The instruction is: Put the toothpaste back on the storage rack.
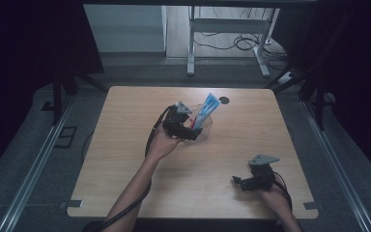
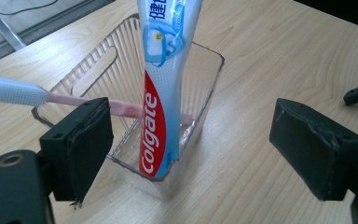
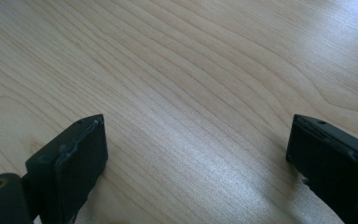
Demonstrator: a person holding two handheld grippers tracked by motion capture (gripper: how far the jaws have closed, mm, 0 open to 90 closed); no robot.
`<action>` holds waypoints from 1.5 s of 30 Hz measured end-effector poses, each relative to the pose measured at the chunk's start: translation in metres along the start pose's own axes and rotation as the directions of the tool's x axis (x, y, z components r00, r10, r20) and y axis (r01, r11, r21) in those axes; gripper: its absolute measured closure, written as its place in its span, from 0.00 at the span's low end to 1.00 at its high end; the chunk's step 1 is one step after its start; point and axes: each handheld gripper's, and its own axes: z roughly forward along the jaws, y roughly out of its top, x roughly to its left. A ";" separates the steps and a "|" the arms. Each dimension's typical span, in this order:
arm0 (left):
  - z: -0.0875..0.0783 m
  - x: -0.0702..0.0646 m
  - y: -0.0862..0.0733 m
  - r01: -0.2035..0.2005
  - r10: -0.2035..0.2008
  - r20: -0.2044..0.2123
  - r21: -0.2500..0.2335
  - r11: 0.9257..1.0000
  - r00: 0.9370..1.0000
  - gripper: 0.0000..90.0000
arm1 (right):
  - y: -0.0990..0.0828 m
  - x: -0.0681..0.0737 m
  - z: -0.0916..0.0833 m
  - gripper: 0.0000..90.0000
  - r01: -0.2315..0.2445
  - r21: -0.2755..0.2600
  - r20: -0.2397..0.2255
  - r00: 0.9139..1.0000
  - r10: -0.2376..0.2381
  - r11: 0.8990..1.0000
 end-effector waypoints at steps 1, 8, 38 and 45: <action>-0.001 0.000 -0.001 -0.005 0.005 -0.001 0.002 1.000 1.000 0.15 | 0.000 0.000 0.000 0.06 0.000 0.000 0.000 1.000 0.000 1.000; -0.009 -0.002 -0.009 -0.001 0.001 -0.002 -0.008 1.000 1.000 0.15 | 0.000 0.000 0.000 0.06 0.001 0.000 0.000 1.000 -0.001 1.000; -0.045 -0.001 -0.052 0.022 -0.022 -0.028 -0.019 1.000 0.999 0.15 | 0.000 0.000 0.000 0.06 0.000 -0.001 0.000 1.000 0.000 1.000; -0.054 -0.002 -0.063 0.031 -0.031 -0.036 -0.024 0.999 0.999 0.15 | 0.000 0.000 0.000 0.06 -0.002 -0.002 0.000 1.000 0.002 1.000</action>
